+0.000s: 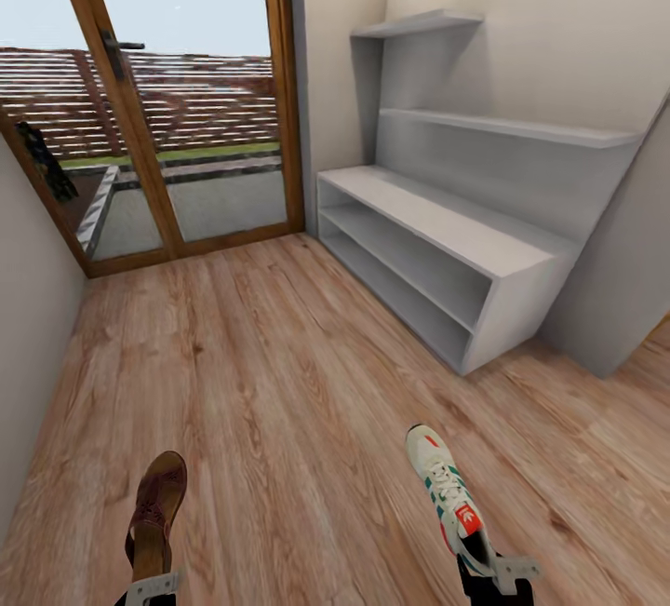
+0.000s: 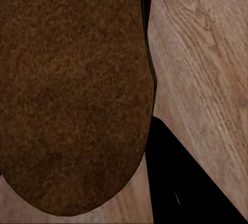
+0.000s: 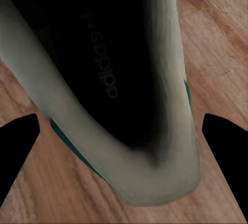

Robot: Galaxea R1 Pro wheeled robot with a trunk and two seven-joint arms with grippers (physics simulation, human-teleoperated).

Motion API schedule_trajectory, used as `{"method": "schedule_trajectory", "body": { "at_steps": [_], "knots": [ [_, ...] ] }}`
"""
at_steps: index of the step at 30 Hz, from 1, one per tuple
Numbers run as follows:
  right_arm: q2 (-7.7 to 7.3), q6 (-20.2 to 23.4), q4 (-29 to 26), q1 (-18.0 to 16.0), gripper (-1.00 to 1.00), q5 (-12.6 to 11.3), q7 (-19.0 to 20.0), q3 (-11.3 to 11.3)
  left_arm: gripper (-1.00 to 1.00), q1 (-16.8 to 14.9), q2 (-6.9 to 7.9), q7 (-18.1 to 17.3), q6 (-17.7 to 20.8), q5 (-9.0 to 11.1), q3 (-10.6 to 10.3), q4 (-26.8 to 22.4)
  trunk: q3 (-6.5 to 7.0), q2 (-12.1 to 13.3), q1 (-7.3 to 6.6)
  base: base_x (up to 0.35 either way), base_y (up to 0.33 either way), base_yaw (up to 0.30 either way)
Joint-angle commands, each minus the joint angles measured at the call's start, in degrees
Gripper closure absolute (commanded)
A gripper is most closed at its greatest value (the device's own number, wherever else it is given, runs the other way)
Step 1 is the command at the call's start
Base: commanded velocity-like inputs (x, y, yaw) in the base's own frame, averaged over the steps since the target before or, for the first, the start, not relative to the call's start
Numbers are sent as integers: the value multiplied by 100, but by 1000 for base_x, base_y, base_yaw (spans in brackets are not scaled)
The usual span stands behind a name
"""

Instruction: Pick up the two gym shoes and the two sandals from the corridor floor and place them onto the hallstand (shoe rack) in the corridor, making sure they are on the rack and not on the floor. Arrange them so the two gym shoes are next to each other and the two sandals are next to each other.

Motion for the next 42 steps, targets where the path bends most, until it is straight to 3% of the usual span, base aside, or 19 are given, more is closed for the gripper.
{"method": "schedule_trajectory", "body": {
  "at_steps": [1, 7, 19, 42],
  "knots": [
    [7, -18, 3, -4, 100, 25, 42, -49, 100, -4, -3, -46, -11, -22, 50, 8, -4, -2, 2, 305, 138, 0],
    [19, -19, 6, -4, 100, 25, 42, -44, 100, -4, -3, -47, -11, -23, 50, 19, -4, -2, 2, 317, 108, 21],
    [21, -20, 11, -4, 100, 25, 35, -47, 100, -4, -1, -47, -11, -20, 53, 13, -4, -2, 2, 337, 5, 211],
    [21, -20, 11, -4, 100, 25, 35, -52, 100, -4, 3, -45, -11, -14, 59, 13, 43, -2, 2, 338, 78, 28]
  ]
}}
